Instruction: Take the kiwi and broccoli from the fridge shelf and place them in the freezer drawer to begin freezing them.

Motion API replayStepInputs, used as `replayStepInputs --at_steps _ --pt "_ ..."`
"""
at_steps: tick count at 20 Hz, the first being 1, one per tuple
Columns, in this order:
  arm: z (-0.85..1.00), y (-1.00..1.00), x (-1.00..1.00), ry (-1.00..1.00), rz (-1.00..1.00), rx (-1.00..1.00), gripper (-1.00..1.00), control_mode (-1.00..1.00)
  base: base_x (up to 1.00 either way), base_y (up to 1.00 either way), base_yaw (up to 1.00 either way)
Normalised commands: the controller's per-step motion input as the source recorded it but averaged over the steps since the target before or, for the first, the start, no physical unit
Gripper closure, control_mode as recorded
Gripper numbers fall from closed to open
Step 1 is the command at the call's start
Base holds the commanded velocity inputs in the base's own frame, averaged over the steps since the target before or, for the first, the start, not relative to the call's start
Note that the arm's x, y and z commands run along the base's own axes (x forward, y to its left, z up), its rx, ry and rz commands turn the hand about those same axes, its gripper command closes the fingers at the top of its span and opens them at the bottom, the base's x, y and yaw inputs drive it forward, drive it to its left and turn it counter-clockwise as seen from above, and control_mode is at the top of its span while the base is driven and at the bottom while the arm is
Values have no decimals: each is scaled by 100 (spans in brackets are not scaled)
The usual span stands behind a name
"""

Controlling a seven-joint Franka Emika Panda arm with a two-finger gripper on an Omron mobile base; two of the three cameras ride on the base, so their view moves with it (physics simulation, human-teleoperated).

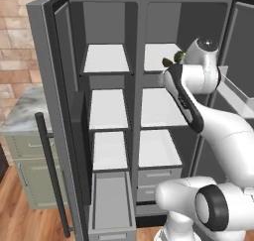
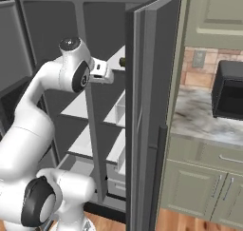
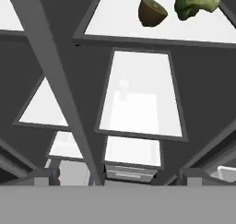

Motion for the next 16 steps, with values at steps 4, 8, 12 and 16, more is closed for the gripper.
replayStepInputs --at_steps 4,8,12,16 --pt "17 -8 70 -7 -31 0 -100 -100 0 0 0" --pt "16 -11 77 -2 -31 2 -100 -100 0 0 0" --pt "1 -39 58 0 -11 4 -100 -100 0 0 0" --pt "0 -38 44 -4 0 3 -100 -100 0 0 0"
